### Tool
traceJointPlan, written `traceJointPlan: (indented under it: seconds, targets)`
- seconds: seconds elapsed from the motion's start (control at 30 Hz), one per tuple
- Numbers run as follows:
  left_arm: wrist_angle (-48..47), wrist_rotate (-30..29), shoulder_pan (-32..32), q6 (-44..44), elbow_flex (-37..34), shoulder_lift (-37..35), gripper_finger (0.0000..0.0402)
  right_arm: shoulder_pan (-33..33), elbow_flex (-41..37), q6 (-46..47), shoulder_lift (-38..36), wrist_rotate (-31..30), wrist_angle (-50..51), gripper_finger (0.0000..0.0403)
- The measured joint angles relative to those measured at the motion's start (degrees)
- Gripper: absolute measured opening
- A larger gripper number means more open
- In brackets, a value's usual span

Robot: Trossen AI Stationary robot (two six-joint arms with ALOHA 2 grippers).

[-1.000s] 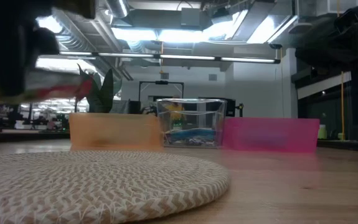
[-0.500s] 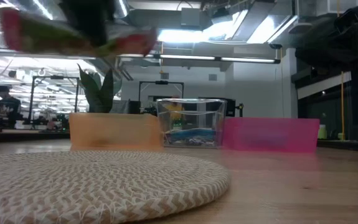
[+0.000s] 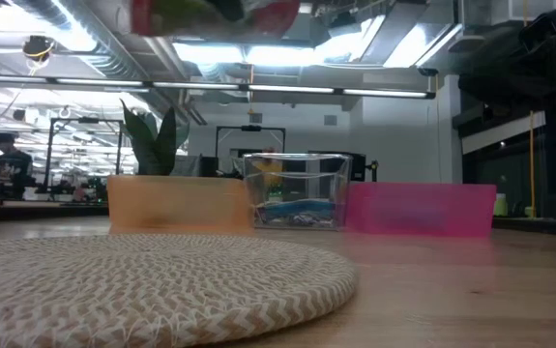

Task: Pick and place Granola Bars by type
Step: Put the right red granola bar into the pink bin

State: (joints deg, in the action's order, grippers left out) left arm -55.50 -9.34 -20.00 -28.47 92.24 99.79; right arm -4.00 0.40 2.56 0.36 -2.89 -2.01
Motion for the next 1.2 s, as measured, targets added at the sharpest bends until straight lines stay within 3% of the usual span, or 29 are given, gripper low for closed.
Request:
traceJointPlan:
  seconds: [1.2]
  targets:
    - [-9.6, 1.6, 21.7, 14.4, 16.3, 0.0, 0.0077, 0.0, 0.0, 0.0, 0.0, 0.0, 0.0, 0.0132]
